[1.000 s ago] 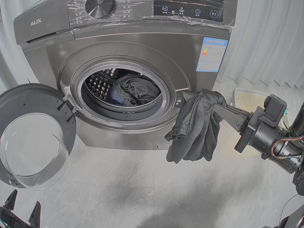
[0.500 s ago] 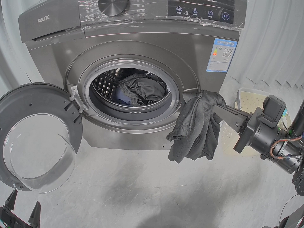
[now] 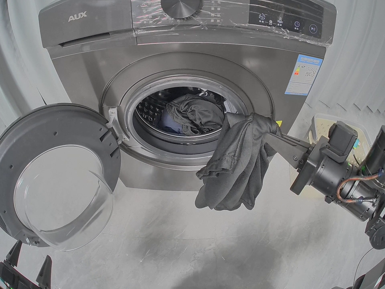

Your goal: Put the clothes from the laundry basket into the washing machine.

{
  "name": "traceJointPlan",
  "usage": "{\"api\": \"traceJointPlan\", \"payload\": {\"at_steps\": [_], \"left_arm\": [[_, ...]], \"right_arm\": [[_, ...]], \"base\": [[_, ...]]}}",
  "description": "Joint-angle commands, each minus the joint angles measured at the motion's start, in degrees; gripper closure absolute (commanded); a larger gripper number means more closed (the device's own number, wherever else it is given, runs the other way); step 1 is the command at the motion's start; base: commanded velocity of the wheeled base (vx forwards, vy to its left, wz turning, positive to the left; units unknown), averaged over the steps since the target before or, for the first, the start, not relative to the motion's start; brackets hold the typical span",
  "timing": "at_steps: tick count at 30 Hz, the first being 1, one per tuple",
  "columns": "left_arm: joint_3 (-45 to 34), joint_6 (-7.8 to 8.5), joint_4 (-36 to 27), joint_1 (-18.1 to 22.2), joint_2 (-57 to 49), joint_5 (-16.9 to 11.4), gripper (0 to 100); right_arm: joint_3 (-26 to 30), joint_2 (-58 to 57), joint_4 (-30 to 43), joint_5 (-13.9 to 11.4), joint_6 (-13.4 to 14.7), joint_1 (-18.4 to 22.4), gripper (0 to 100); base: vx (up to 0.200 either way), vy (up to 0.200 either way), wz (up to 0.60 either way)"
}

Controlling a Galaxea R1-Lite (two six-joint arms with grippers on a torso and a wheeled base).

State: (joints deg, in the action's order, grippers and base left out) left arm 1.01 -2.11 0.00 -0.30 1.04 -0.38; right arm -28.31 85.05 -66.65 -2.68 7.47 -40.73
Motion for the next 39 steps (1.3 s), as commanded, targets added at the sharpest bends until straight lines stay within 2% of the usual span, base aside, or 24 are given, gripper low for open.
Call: {"api": "traceJointPlan", "payload": {"at_steps": [1, 2, 6, 11, 15, 16, 18, 19, 21, 22, 23, 27, 29, 30, 31, 33, 34, 35, 36, 39], "left_arm": [[-0.92, 0.61, 0.09, 0.04, -0.77, -0.06, 0], [-1.01, 1.41, 0.0, 0.04, -0.77, -0.24, 0], [-1.01, 1.58, 0.0, 0.13, -0.86, -0.33, 0], [-0.92, 1.76, 0.09, -0.13, 0.19, -0.33, 0], [-1.01, 3.34, 0.7, 0.22, -1.04, -0.94, 0], [-0.48, 2.9, 1.14, 0.22, -1.04, -1.47, 0], [4.35, 1.58, 2.9, 0.57, -0.16, -4.19, 0], [6.72, 1.49, 3.16, 0.83, 0.37, -5.25, 0], [10.68, 1.67, 2.99, 0.83, 3.8, -9.73, 0], [11.47, 1.76, 2.9, 0.92, 6.87, -13.68, 0], [11.73, 1.76, 2.99, 0.92, 9.25, -16.41, 0], [12.26, 2.02, 5.54, 0.66, 22.43, -24.5, 0], [12.08, 2.64, 8.79, -0.13, 27.88, -26.6, 0], [12.0, 2.64, 9.14, -0.13, 28.32, -26.69, 0], [11.64, 3.43, 12.57, -1.1, 33.68, -27.66, 0], [11.47, 3.78, 14.5, -1.72, 36.23, -27.66, 0], [11.03, 3.87, 19.16, -3.91, 40.89, -27.66, 0], [11.03, 3.87, 19.16, -3.91, 40.89, -27.66, 0], [11.03, 3.6, 22.5, -6.37, 44.67, -27.4, 0], [11.03, 3.25, 25.22, -9.36, 48.53, -26.78, 0]], "right_arm": [[-0.61, 2.49, -0.94, 0.13, 0.0, -1.2, 100], [-1.14, 2.92, -0.94, 0.13, 0.0, -1.55, 100], [-4.65, 6.62, -1.12, 0.48, 0.09, -1.99, 100], [-7.55, 10.83, -5.16, 3.82, 0.09, -4.27, 100], [-8.7, 13.38, -7.71, 4.26, 0.7, -5.59, 100], [-9.31, 13.74, -7.8, 4.26, 0.7, -6.03, 100], [-10.54, 14.7, -8.06, 4.35, 1.05, -6.64, 100], [-10.89, 15.05, -8.15, 4.26, 1.23, -6.64, 100], [-12.47, 15.93, -8.15, 4.26, 1.58, -7.0, 100], [-13.71, 16.81, -8.24, 4.35, 1.67, -7.52, 100], [-14.41, 17.43, -8.24, 4.35, 1.76, -7.7, 100], [-16.96, 19.71, -10.79, 5.49, 1.67, -7.96, 100], [-17.92, 20.68, -11.75, 5.49, 1.67, -7.96, 100], [-17.92, 20.68, -11.75, 5.49, 1.67, -7.87, 100], [-18.71, 21.38, -12.1, 5.49, 1.67, -7.79, 100], [-19.07, 21.91, -12.28, 5.49, 1.76, -7.79, 100], [-20.12, 23.14, -13.07, 5.58, 2.02, -7.79, 100], [-20.12, 23.14, -13.07, 5.58, 2.02, -7.79, 100], [-21.26, 24.19, -14.13, 5.67, 2.02, -7.79, 100], [-22.14, 24.9, -14.74, 5.76, 1.93, -7.52, 100]], "base": [[0.0, 0.0, 0.0], [0.0, 0.0, 0.0], [0.0, 0.0, 0.0], [0.0, 0.0, 0.0], [0.0, 0.0, 0.0], [0.0, 0.0, 0.0], [0.0, 0.0, 0.0], [0.0, 0.0, 0.0], [0.0, 0.0, 0.0], [0.0, 0.0, 0.0], [0.0, 0.0, 0.0], [0.0, 0.0, 0.0], [0.0, 0.0, 0.0], [0.0, 0.0, 0.0], [0.0, 0.0, 0.0], [0.0, 0.0, 0.0], [0.0, 0.0, 0.0], [0.0, 0.0, 0.0], [0.0, 0.0, 0.0], [0.0, 0.0, 0.0]]}}
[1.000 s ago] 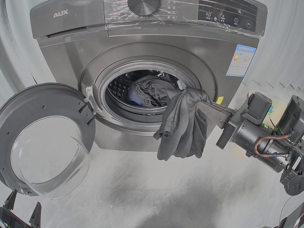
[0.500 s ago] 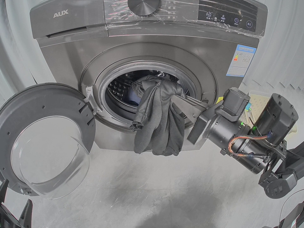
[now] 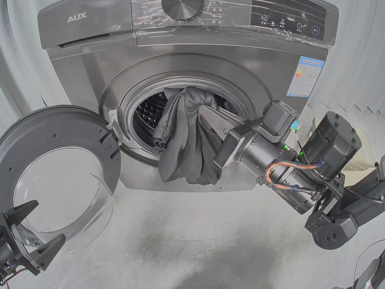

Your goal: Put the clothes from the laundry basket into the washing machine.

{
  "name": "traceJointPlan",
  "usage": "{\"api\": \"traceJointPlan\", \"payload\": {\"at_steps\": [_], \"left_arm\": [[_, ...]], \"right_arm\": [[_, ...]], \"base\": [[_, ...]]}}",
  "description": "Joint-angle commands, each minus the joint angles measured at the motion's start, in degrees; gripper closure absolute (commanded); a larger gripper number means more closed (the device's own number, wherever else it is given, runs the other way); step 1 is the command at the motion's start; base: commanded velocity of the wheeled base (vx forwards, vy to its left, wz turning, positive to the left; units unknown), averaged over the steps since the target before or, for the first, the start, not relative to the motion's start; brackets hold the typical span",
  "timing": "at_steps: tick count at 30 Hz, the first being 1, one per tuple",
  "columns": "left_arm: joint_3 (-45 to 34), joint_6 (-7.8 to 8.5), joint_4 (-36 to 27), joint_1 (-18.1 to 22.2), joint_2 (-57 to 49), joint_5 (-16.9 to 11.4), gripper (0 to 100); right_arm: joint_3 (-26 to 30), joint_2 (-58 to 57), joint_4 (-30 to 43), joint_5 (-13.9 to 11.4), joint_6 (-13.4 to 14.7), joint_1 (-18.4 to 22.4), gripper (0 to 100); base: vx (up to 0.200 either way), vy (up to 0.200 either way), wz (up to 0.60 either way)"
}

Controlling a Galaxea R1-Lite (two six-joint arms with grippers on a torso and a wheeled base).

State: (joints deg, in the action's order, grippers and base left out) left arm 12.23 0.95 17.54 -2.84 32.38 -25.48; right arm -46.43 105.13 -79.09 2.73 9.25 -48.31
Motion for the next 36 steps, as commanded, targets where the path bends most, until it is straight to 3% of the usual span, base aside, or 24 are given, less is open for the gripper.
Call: {"api": "traceJointPlan", "payload": {"at_steps": [1, 7, 13, 17, 20, 25, 30, 36], "left_arm": [[-0.19, 0.1, 9.35, -8.41, 19.65, -1.15, 0], [-0.19, 0.19, 15.24, -14.83, 28.09, -0.54, 0], [0.17, 0.1, 21.92, -19.31, 36.88, -0.19, 0], [0.43, -0.78, 25.96, -20.89, 42.07, -0.19, 0], [2.36, -3.68, 32.03, -22.91, 48.57, -0.27, 0], [5.7, -8.42, 35.19, -24.41, 53.32, -0.45, 0], [8.69, -9.83, 35.19, -24.67, 57.45, -0.71, 0], [11.68, -10.09, 35.54, -24.58, 61.66, -0.71, 0]], "right_arm": [[-4.1, 4.82, -2.21, 0.35, 0.15, 0.06, 100], [-4.28, 4.82, -1.77, 0.35, 0.15, 0.32, 100], [-3.93, 4.82, -1.85, 0.35, 0.15, 0.41, 100], [-4.02, 4.73, -1.85, 0.35, 0.15, 0.5, 100], [-3.84, 4.47, -1.77, 0.35, 0.15, 0.24, 100], [-3.75, 4.29, -1.77, 0.35, 0.15, 0.15, 100], [-3.75, 4.29, -1.85, 0.35, 0.15, 0.06, 100], [-3.75, 4.29, -1.85, 0.35, 0.06, -0.12, 100]], "base": [[0.0, 0.0, 0.0], [0.0, 0.0, 0.0], [0.0, 0.0, 0.0], [0.0, 0.0, 0.0], [0.0, 0.0, 0.0], [0.0, 0.0, 0.0], [0.0, 0.0, 0.0], [0.0, 0.0, 0.0]]}}
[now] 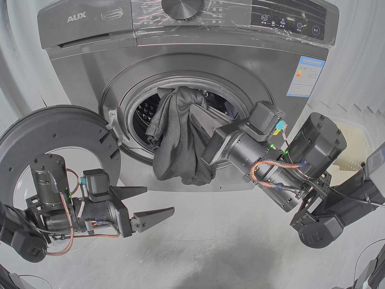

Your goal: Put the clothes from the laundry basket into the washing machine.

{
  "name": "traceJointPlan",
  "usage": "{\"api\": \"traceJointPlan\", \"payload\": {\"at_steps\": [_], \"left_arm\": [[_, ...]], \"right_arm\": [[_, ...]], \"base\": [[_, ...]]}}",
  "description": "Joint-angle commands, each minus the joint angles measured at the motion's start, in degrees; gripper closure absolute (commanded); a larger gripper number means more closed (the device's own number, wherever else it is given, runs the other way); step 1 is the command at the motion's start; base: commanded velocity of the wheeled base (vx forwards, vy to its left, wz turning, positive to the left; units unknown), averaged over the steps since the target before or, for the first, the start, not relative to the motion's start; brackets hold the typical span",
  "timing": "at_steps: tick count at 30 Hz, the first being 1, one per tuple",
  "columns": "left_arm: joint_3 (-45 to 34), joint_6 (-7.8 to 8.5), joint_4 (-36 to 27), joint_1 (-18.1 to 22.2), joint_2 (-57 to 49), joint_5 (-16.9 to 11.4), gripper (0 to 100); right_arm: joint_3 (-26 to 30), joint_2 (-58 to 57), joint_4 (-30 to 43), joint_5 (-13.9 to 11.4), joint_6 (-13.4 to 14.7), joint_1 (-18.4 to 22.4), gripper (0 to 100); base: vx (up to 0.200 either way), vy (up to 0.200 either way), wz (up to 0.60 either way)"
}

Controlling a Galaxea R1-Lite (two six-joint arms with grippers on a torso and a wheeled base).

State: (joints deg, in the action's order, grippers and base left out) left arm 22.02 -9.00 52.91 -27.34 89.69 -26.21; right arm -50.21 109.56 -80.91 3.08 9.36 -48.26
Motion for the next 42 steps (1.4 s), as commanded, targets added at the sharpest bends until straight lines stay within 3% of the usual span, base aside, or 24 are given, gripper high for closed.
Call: {"api": "traceJointPlan", "payload": {"at_steps": [1, 4, 11, 16, 23, 31, 42], "left_arm": [[2.77, -0.23, 0.62, 0.01, 5.68, 0.02, 0], [5.05, -0.58, 1.94, 0.27, 8.22, 0.11, 0], [9.89, -3.66, 8.53, 0.45, 13.5, 0.37, 0], [11.12, -4.01, 13.89, 0.54, 16.31, 1.07, 0], [11.03, -6.03, 15.03, -0.08, 15.43, 1.34, 0], [10.42, -6.12, 19.6, -0.87, 14.82, 1.69, 0], [9.98, -6.03, 19.95, -2.8, 14.73, 2.04, 0]], "right_arm": [[0.03, -0.13, -0.13, -0.01, -0.05, -0.25, 100], [-0.06, -0.13, -0.21, -0.01, -0.05, -0.43, 100], [0.2, -0.13, -0.39, -0.01, -0.05, -0.43, 100], [0.29, -0.13, -0.39, -0.01, 0.04, -0.43, 100], [0.2, 0.04, -0.39, -0.1, 0.04, -0.43, 100], [0.12, 0.22, -0.39, -0.1, -0.05, -0.43, 100], [0.12, 0.39, -0.48, -0.1, 0.04, -0.43, 100]], "base": [[0.0, 0.0, 0.0], [0.0, 0.0, 0.0], [0.0, 0.0, 0.0], [0.0, 0.0, 0.0], [0.0, 0.0, 0.0], [0.0, 0.0, 0.0], [0.0, 0.0, 0.0]]}}
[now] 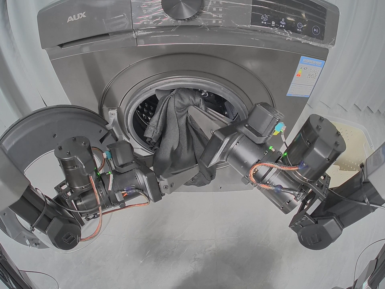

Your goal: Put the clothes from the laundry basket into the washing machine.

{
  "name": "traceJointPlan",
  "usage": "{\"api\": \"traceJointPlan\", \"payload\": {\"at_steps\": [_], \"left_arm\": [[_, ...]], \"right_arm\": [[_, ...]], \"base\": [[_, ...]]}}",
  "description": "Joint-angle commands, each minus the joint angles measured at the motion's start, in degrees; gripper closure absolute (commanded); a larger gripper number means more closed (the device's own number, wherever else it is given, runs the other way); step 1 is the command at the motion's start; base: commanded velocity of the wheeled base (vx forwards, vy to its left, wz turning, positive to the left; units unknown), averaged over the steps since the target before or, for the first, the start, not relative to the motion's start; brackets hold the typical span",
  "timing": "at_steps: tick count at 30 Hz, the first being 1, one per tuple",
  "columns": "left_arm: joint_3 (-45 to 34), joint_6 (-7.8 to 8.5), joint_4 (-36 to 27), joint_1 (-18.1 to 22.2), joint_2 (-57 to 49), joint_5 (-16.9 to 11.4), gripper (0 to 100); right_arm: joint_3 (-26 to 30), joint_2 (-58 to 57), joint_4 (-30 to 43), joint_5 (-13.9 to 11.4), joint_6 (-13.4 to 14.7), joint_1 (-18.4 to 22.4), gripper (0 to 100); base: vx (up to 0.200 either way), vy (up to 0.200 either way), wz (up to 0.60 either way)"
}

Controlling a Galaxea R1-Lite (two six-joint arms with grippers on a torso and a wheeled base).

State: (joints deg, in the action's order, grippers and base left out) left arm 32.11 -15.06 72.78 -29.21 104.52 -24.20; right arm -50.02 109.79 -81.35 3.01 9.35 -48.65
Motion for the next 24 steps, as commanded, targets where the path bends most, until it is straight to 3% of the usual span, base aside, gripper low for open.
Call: {"api": "traceJointPlan", "payload": {"at_steps": [1, 15, 16, 24], "left_arm": [[-0.03, 0.03, 0.26, -1.2, 0.07, 0.03, 0], [0.67, 0.29, 6.41, -2.43, 4.02, 4.6, 0], [0.41, 0.29, 6.59, -2.43, 3.93, 5.04, 100], [-3.81, 0.47, 9.84, -4.28, 1.3, 5.83, 100]], "right_arm": [[-0.08, 0.16, -0.04, -0.02, 0.05, -0.04, 100], [0.01, 0.16, -0.13, -0.02, 0.05, -0.04, 100], [0.01, 0.16, -0.13, 0.07, 0.05, -0.04, 100], [0.1, 0.6, -0.04, 0.07, 0.14, 0.22, 100]], "base": [[0.0, 0.0, 0.0], [0.0, 0.0, 0.0], [0.0, 0.0, 0.0], [0.0, 0.0, 0.0]]}}
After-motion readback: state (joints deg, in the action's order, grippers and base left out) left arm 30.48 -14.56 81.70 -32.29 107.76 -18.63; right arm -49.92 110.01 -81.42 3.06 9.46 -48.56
